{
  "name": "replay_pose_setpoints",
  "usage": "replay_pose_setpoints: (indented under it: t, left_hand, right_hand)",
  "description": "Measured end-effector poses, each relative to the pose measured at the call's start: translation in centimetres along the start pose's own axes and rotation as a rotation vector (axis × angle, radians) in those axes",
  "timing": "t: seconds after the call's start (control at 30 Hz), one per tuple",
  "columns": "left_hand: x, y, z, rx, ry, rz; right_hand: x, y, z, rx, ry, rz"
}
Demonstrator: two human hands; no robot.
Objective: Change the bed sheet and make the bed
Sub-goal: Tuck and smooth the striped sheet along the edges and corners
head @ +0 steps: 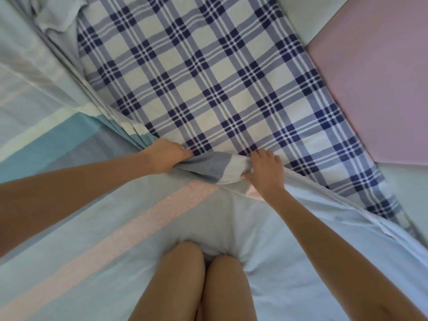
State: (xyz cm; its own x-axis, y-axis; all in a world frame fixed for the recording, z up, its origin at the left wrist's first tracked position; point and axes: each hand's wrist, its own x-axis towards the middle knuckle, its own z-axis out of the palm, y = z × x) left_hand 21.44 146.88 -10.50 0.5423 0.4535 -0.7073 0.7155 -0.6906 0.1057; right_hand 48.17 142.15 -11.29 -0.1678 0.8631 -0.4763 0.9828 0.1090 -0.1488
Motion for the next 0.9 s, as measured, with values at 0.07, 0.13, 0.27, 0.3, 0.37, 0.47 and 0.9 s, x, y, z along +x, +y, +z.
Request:
replay_pose_setpoints:
  t: [0.07, 0.13, 0.27, 0.3, 0.37, 0.47, 0.9]
  left_hand:
    - [-0.5, 0.2, 1.0, 0.082, 0.224, 0.154]
    - [-0.7, 0.0, 2.9, 0.051, 0.351, 0.22]
    - [-1.3, 1.0, 3.5, -0.619, 0.152, 0.057]
    - [-1.1, 1.0, 3.2, -0.783, 0.091, -0.015]
    - [-0.3, 0.3, 2.6, -1.001, -0.089, -0.089]
    - [1.1, -0.7, 1.3, -1.114, -0.286, -0.037]
    - [5.6, -7.0, -15.0, 0.108, 0.211, -0.438]
  right_hand:
    - [-0.6, 0.1, 0.4, -0.087, 0.134, -0.134]
    - [-2.0, 0.1, 1.4, -0.105, 0.192, -0.262]
    - [-4.0, 0.3, 3.0, -0.137, 0.081, -0.231]
    - [-4.1, 0.4, 2.8, -0.121, 0.04, -0.181]
    - [-4.3, 0.3, 1.5, -0.108, -0.059, -0.087]
    - [-3.7, 1.1, -0.4, -0.176, -0.162, 0.022]
    - [5.2, 8.3, -8.8, 0.009, 0.036, 0.581]
